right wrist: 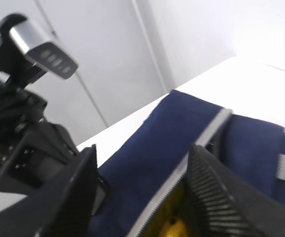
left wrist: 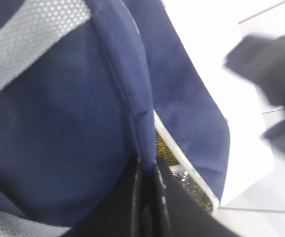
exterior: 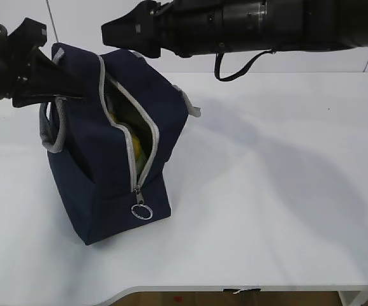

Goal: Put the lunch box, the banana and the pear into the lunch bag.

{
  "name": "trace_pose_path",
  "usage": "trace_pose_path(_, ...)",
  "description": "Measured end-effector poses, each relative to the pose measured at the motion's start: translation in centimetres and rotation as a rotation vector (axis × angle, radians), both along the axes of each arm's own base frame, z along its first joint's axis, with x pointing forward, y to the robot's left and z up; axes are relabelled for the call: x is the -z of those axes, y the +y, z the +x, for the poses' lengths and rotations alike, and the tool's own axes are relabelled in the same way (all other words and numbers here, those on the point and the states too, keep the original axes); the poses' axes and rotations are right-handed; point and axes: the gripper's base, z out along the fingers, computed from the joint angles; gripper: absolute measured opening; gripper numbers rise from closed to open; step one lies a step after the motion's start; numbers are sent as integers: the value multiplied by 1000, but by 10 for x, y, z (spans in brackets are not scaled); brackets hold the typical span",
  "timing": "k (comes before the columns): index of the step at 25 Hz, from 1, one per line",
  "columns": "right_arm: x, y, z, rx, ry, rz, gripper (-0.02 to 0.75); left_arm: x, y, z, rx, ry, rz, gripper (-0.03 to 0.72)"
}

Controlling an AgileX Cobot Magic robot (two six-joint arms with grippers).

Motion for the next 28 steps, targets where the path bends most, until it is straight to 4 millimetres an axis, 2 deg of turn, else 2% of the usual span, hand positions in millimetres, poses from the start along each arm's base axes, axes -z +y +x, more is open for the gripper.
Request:
trace_pose_path(4, -5, -7, -1, 88, 79, -45, 461, 0, 0, 0, -2, -3, 5, 3)
trace_pose_path(10, -8, -10, -1, 127, 217, -81, 461, 0, 0, 0, -1, -3, 7, 3)
trace_pose_path(14, -25, -18, 5, 154, 232, -165, 461, 0, 0, 0, -1, -3, 7, 3)
trace_pose_path(18, -49, -37, 14, 185, 281, -209, 461, 0, 0, 0, -3, -4, 8, 3)
trace_pose_path(21, -56, -45, 23, 163, 340, -256, 461, 0, 0, 0, -3, -4, 8, 3)
trace_pose_path(28, -43, -35, 43, 52, 498, -388, 461, 1, 1, 0, -1, -4, 11, 3)
